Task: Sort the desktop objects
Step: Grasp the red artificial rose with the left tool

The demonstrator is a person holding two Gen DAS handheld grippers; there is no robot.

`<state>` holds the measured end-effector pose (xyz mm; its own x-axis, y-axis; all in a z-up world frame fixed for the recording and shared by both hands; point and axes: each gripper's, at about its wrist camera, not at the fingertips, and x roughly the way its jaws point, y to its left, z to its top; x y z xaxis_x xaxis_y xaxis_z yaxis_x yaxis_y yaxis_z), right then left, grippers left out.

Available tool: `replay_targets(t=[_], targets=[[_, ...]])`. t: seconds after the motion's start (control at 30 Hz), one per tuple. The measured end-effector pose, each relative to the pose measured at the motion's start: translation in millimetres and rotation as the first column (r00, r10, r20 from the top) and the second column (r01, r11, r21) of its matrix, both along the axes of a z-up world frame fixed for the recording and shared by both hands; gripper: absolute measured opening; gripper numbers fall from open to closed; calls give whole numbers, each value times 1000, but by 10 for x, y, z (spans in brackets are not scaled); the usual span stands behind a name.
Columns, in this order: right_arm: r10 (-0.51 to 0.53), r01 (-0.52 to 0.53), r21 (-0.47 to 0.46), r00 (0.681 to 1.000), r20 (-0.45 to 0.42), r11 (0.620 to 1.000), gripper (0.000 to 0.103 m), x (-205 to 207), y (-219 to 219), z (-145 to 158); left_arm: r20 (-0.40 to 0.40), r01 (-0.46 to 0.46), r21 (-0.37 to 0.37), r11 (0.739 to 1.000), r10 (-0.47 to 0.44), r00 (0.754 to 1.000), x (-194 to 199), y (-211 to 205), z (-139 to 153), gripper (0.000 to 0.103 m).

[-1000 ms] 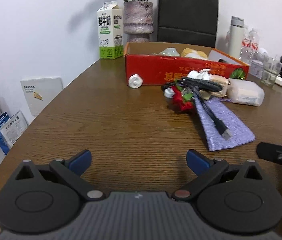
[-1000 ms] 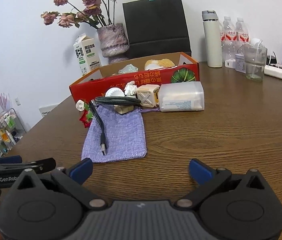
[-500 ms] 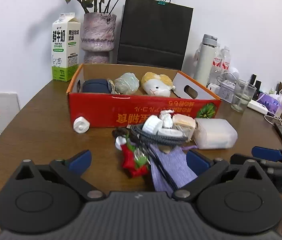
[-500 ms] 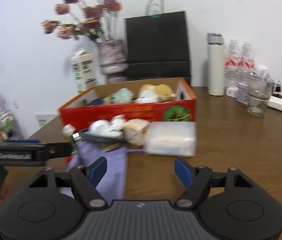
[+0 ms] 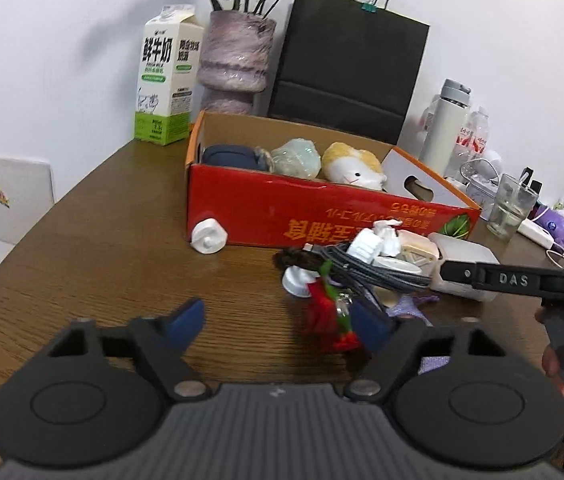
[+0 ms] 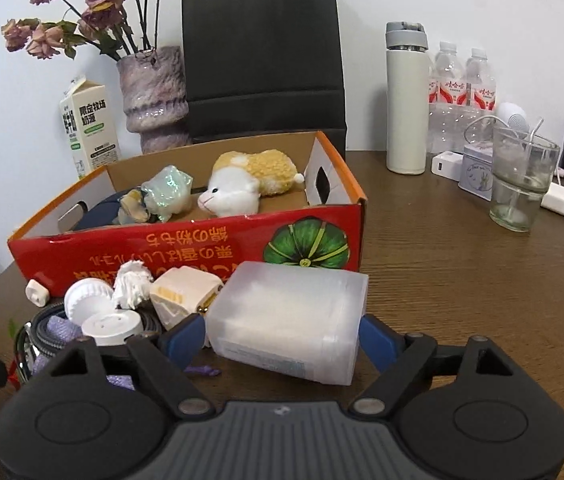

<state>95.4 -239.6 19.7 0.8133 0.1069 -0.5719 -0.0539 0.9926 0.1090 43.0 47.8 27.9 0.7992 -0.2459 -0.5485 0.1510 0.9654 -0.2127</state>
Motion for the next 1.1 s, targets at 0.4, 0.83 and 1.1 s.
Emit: replay_targets(t=[0.4,0.83,1.1], targets=[[-4,5,29,1000,-30,1000,76,31,-57,-76,-80,98,-43,994,-102,992,249,-326,-64,43],[-38,39,71,999,-3,997,52,-244,-199,-91,31,-23,112,993,19,999,-594,-167,370,13],[210,-221,183,975,77,958,56,-746,56,18,-27,-49,65,997,51,998,-712,61,191,55]])
